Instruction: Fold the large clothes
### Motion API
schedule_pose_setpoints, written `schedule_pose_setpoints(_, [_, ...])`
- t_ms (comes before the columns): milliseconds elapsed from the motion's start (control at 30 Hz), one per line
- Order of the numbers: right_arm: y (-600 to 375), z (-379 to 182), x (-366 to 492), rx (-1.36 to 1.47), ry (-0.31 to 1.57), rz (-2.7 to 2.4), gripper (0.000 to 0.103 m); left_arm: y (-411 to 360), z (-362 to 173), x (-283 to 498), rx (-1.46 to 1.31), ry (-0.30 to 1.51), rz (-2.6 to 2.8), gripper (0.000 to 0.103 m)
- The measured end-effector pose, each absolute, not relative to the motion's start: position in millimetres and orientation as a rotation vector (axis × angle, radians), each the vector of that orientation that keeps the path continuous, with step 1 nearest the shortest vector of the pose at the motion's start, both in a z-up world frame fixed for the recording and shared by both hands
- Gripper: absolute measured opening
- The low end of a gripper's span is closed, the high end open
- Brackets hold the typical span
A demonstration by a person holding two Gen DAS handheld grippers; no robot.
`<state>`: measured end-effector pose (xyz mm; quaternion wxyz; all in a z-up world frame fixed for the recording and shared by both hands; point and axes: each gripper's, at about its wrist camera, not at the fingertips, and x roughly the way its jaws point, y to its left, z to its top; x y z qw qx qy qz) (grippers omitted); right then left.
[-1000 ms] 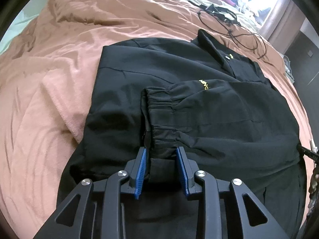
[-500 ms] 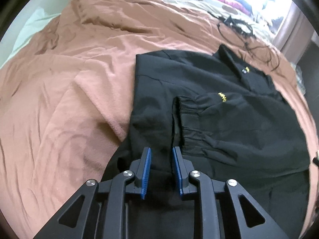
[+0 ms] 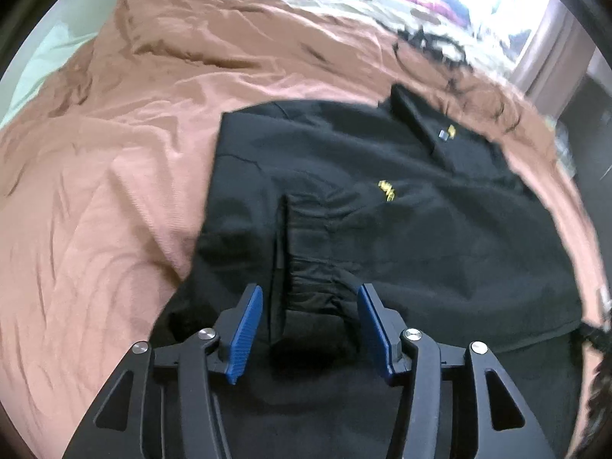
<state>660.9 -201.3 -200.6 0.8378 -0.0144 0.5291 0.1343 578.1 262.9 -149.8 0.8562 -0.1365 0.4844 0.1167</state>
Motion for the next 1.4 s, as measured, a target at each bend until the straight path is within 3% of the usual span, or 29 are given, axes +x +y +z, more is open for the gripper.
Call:
schedule_pose_setpoints(200, [-243,-206,671,0.169,1.088,0.231,0.066,264,-173,584,-0.240,1.074,0.312,0.048])
schedule_pose_setpoints(367, [-239,-206,666,0.160,1.077,0.186,0.064,264,-169,584,-0.173,1.085,0.355,0.047])
schedule_pose_setpoints(867, [-264,-167,604,0.259,1.035,0.306,0.064,288,-118,506,-0.334,0.993,0.279,0.048])
schedule_pose_setpoints(933, [-269,-168,592,0.268,1.045,0.324,0.069,289,-114,489,-0.342,0.983,0.266,0.060])
schedule_pose_setpoints(1000, [-276,-170,579,0.277,1.047,0.336,0.088,290,-110,472,-0.353,0.968,0.254,0.074])
schedule_pose_setpoints(1033, [-279,-171,572,0.276,1.049,0.337,0.090,290,-108,464,-0.359,0.958,0.250,0.081])
schedule_pose_setpoints(1100, [-288,-174,560,0.296,1.049,0.344,0.091,292,-104,441,-0.369,0.936,0.258,0.085])
schedule_pose_setpoints(1400, [-309,-185,509,0.325,1.051,0.371,0.091,302,-111,358,-0.414,0.926,0.280,0.085])
